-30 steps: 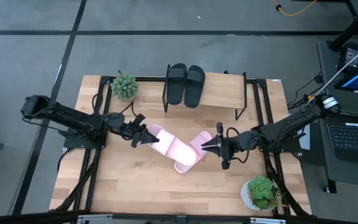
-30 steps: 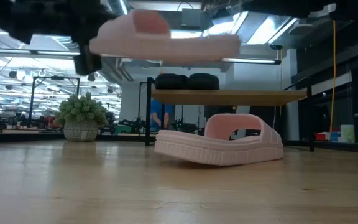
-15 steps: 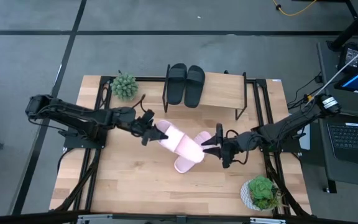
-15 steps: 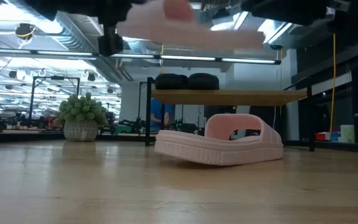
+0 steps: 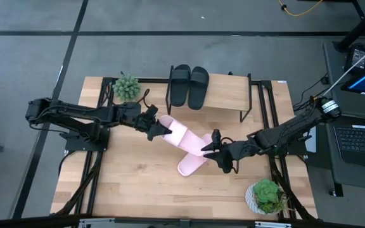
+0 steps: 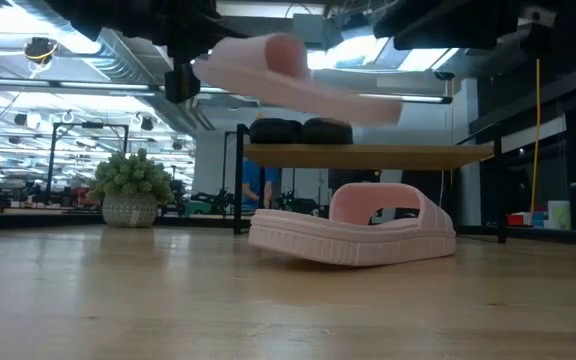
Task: Pick and place slides into the shelf
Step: Put the left pink slide on the shelf
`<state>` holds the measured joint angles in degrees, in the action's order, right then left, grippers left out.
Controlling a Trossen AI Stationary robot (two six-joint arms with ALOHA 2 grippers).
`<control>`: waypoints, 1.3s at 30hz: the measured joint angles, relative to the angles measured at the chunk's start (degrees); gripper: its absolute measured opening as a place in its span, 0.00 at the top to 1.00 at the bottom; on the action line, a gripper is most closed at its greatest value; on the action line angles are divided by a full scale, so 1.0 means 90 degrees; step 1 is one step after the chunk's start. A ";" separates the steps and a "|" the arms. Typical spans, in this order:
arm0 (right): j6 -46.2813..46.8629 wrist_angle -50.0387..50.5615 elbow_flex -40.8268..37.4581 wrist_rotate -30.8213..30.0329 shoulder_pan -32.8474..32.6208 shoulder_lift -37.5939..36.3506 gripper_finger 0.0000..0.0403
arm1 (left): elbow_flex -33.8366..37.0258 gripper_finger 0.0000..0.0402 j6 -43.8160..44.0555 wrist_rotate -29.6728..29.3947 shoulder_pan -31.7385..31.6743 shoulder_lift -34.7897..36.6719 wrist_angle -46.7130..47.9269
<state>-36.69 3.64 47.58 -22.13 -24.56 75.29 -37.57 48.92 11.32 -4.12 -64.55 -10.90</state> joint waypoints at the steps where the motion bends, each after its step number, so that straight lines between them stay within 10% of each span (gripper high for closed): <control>1: 0.0076 0.0142 0.0100 -0.0001 0.0000 0.0055 0.64 | -0.0001 1.00 -0.0040 0.0060 -0.0060 0.0000 0.0024; 39: 0.1074 0.2402 0.0842 -0.0085 -0.0002 0.0265 0.64 | 0.0003 1.00 -0.0149 0.0472 -0.0415 0.0007 0.0181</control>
<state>-27.03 25.25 55.16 -22.90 -24.58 77.67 -37.54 47.57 15.57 -7.86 -64.49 -9.27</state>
